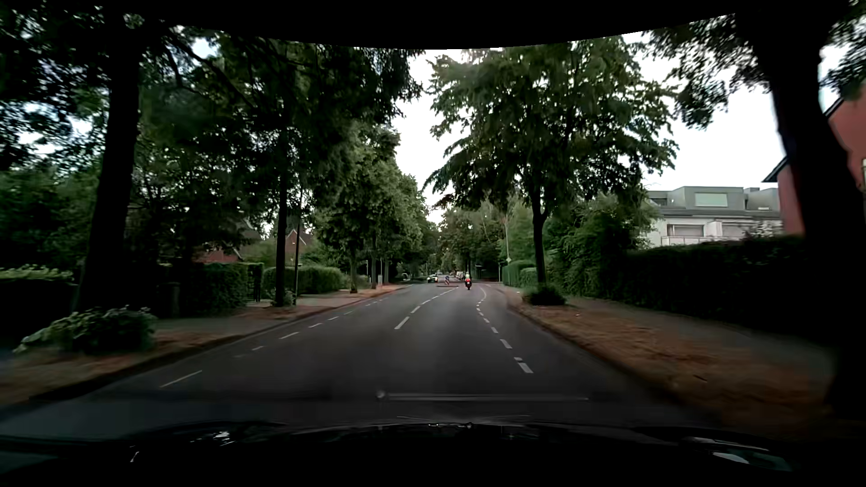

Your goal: Follow the waypoints while adhering to traffic rules and regulations

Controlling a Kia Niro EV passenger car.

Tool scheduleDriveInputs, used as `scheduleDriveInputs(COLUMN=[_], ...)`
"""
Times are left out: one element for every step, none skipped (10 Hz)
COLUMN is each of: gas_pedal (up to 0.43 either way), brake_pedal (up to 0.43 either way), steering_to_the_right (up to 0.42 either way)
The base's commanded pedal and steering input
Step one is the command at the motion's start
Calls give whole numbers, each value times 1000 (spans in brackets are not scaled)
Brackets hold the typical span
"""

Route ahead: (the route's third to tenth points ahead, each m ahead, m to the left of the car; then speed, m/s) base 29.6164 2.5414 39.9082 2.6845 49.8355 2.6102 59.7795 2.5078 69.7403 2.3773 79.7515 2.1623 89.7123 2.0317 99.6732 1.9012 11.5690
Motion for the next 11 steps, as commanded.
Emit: scheduleDriveInputs(gas_pedal=[157, 157, 157, 157, 157, 157, 157, 169, 169, 169, 169], brake_pedal=[0, 0, 0, 0, 0, 0, 0, 0, 0, 0, 0], steering_to_the_right=[6, 9, 14, 18, 19, 19, 19, 20, 24, 27, 27])
